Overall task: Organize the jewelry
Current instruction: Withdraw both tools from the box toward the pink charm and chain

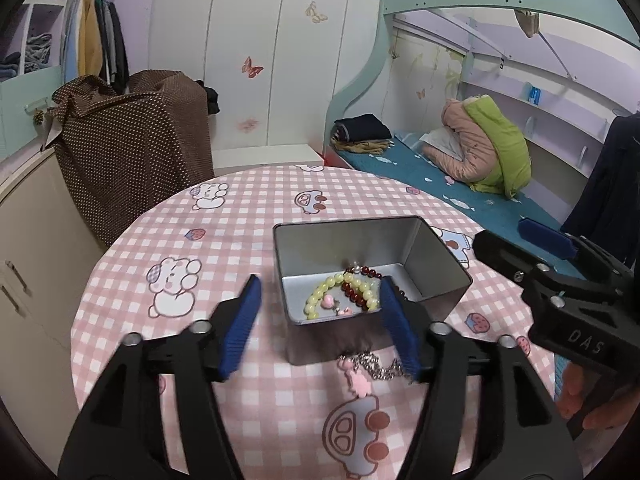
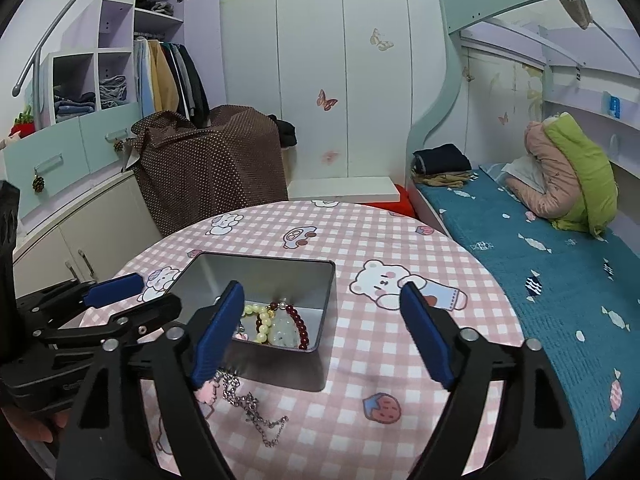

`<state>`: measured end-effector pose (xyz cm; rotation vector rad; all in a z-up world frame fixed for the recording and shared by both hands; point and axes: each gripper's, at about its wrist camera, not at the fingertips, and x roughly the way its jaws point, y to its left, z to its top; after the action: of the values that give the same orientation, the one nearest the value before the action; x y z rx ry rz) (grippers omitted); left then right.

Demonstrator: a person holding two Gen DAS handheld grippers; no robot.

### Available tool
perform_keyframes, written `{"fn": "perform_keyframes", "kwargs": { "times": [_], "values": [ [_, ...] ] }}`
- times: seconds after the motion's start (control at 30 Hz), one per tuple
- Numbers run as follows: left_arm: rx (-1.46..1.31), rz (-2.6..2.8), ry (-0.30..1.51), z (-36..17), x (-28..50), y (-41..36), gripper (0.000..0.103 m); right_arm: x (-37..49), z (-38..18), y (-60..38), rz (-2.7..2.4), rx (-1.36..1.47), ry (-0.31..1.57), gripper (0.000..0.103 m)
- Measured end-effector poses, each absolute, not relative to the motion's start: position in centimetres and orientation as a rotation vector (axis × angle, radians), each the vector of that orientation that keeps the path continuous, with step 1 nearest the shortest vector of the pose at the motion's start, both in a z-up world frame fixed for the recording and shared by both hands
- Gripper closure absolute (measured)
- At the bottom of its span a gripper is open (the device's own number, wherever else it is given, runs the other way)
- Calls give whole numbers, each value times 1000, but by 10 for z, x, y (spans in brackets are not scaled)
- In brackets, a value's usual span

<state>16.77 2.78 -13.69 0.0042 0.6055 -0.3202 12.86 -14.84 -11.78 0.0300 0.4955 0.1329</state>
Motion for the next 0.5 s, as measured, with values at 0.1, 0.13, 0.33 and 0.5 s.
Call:
{"fn": "perform_keyframes", "kwargs": {
  "times": [0.1,0.13,0.33,0.5],
  "values": [
    [-15,-307,602,-141,160,34,23,124,-119,-153,106,35,500,13],
    [-21,-310,611,-144,157,35,22,122,-120,-155,100,38,503,12],
    [-13,-315,657,-159,145,37,15,117,-131,-164,61,50,547,8],
    [5,-330,689,-166,142,30,14,110,-146,-171,38,52,597,7]
  ]
}}
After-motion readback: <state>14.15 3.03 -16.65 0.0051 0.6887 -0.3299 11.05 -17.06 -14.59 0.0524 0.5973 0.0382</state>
